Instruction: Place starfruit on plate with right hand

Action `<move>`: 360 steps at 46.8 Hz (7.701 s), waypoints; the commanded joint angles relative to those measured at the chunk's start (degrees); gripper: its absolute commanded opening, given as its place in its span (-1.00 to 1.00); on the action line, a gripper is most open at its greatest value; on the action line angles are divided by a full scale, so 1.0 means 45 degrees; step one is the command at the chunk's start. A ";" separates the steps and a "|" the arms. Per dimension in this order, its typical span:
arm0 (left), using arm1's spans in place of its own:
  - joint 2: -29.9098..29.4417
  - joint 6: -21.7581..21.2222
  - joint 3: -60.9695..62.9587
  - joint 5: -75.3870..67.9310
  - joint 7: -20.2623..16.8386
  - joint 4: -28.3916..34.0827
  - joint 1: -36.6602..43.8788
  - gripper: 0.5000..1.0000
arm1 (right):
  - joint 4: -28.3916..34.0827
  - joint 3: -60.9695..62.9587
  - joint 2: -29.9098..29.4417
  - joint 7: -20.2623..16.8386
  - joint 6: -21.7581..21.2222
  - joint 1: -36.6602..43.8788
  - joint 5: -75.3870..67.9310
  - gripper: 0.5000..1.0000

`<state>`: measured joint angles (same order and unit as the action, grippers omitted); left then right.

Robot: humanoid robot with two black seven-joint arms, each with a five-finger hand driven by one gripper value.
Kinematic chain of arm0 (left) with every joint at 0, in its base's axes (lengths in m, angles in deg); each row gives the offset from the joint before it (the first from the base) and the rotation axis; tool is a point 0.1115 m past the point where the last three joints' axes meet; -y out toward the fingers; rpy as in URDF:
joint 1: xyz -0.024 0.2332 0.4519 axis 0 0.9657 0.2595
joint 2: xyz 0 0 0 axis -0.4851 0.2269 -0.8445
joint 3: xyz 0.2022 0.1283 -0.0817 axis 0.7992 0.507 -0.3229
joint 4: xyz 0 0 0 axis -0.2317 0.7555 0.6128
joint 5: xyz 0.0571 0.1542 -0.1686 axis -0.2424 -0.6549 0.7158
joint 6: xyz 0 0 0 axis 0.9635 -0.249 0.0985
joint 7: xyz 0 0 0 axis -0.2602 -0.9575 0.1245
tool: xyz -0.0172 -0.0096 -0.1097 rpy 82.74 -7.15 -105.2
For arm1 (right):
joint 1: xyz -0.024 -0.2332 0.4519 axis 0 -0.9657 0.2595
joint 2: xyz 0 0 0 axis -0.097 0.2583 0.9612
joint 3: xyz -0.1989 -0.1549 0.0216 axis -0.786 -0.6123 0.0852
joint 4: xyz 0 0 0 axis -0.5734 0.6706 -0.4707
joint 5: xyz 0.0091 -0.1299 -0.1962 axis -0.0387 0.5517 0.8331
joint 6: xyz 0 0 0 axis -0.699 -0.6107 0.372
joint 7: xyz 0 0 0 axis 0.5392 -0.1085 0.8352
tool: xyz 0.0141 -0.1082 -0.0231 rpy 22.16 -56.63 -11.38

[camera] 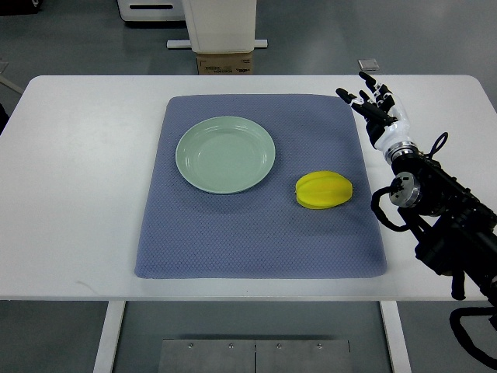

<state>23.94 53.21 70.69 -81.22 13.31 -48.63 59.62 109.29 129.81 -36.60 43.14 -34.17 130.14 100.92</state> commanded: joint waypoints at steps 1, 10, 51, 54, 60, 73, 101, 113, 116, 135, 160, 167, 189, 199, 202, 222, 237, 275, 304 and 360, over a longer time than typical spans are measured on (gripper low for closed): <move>0.0000 0.0002 0.0001 -0.0001 0.0000 0.0000 0.0008 1.00 | -0.0001 0.0000 -0.0001 -0.0001 -0.0002 0.0020 -0.0015 1.00; 0.0000 0.0002 0.0001 -0.0001 0.0000 0.0000 -0.0011 1.00 | 0.0019 0.0000 0.0019 -0.0001 -0.0002 0.0000 0.0004 1.00; 0.0000 0.0002 0.0001 -0.0001 0.0000 0.0000 0.0008 1.00 | 0.0058 -0.0039 0.0156 -0.0040 -0.0002 0.0078 0.0004 1.00; 0.0000 0.0002 0.0001 -0.0001 0.0000 0.0000 -0.0011 1.00 | 0.0058 -0.0175 0.0156 -0.0040 -0.0002 0.0078 0.0004 1.00; 0.0000 0.0002 0.0001 -0.0001 0.0000 0.0000 0.0008 1.00 | 0.0194 -0.0604 0.0253 -0.0001 -0.0002 0.0059 0.0004 1.00; 0.0000 0.0002 0.0001 -0.0001 0.0000 0.0000 0.0008 1.00 | 0.1307 -0.2166 0.1248 0.0057 -0.0002 0.0000 0.0024 1.00; 0.0000 0.0002 0.0001 -0.0001 0.0000 0.0000 -0.0011 1.00 | 0.4881 -0.6268 0.3710 0.0331 0.0017 0.0078 0.1683 1.00; 0.0000 0.0002 0.0001 -0.0001 0.0000 0.0000 0.0008 1.00 | 0.5897 -0.7265 0.4354 0.0331 -0.0022 0.0586 0.2074 1.00; 0.0000 0.0002 0.0001 -0.0001 0.0000 0.0000 0.0008 1.00 | 0.6150 -0.7519 0.4569 0.0331 -0.0060 0.0742 0.2211 1.00; 0.0000 0.0002 0.0001 -0.0001 0.0000 0.0000 0.0008 1.00 | 0.7108 -0.9120 0.5448 0.0350 -0.0197 0.1152 0.4046 1.00; 0.0000 0.0002 0.0001 -0.0001 0.0000 0.0000 0.0008 1.00 | 0.7362 -1.0097 0.5898 0.0350 -0.0197 0.1563 0.5433 1.00; 0.0000 0.0002 0.0001 -0.0001 0.0000 0.0000 -0.0011 1.00 | 0.7382 -1.0273 0.5917 0.0350 -0.0178 0.1563 0.5844 1.00; 0.0000 0.0002 0.0001 -0.0001 0.0000 0.0000 -0.0011 1.00 | 0.7343 -1.0996 0.5898 0.0331 -0.0002 0.2227 0.6450 0.99; 0.0000 0.0002 0.0001 -0.0001 0.0000 0.0000 0.0008 1.00 | 0.7304 -1.1367 0.5917 0.0331 0.0076 0.2305 0.6684 0.98; 0.0000 0.0002 0.0001 -0.0001 0.0000 0.0000 -0.0011 1.00 | 0.7265 -1.1426 0.5898 0.0331 0.0173 0.2286 0.6723 0.98; 0.0000 0.0002 0.0001 -0.0001 0.0000 0.0000 0.0008 1.00 | 0.6874 -1.1894 0.5878 0.0331 0.0486 0.2324 0.6977 0.97; 0.0000 0.0002 0.0001 -0.0001 0.0000 0.0000 0.0008 1.00 | 0.6796 -1.1952 0.5820 0.0331 0.0486 0.2285 0.7016 0.87; 0.0000 0.0002 0.0001 -0.0001 0.0000 0.0000 0.0008 1.00 | 0.6249 -1.2246 0.5683 0.0409 0.0467 0.2324 0.6958 -1.00; 0.0000 0.0002 0.0001 -0.0001 0.0000 0.0000 -0.0011 1.00 | 0.5371 -1.2187 0.4785 0.0058 0.0369 0.5136 0.5181 -1.00; 0.0000 0.0002 0.0001 -0.0001 0.0000 0.0000 0.0008 1.00 | 0.0819 -1.2187 -0.0274 -0.1134 0.0291 0.4766 0.3911 -1.00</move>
<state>23.94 53.21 70.69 -81.23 13.31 -48.63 59.65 113.13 75.00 -37.84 38.41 -32.85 152.20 118.70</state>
